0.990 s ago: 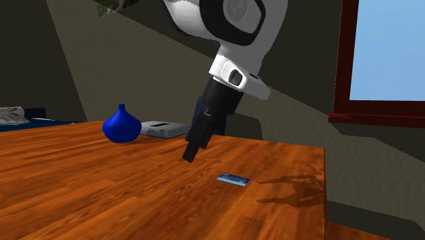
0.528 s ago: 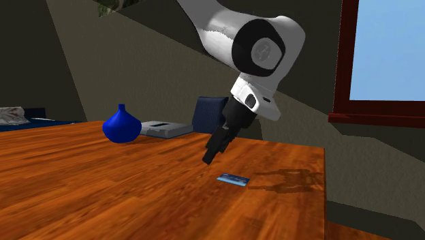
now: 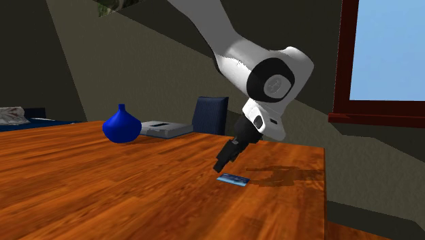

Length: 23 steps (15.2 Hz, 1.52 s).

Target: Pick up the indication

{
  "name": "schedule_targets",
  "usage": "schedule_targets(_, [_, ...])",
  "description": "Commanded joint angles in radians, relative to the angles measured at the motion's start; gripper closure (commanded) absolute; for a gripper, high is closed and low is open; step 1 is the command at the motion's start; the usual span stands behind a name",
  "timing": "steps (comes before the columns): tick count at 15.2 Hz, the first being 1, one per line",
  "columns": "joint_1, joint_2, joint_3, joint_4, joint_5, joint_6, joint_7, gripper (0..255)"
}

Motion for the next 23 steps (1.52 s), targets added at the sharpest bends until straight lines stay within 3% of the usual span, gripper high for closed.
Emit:
schedule_targets(1, [0.002,0.018,-0.002,0.0,-0.001,0.016,-0.006,0])
schedule_targets(5, [0.005,0.036,-0.004,-0.006,-0.001,0.038,-0.016,0])
schedule_targets(6, [0.004,0.034,-0.004,-0.008,-0.001,0.038,-0.017,255])
schedule_targets(15, [0.005,0.036,-0.004,-0.006,-0.001,0.038,-0.016,255])
schedule_targets(23, [-0.002,-0.018,0.002,0.017,0.001,-0.031,0.015,255])
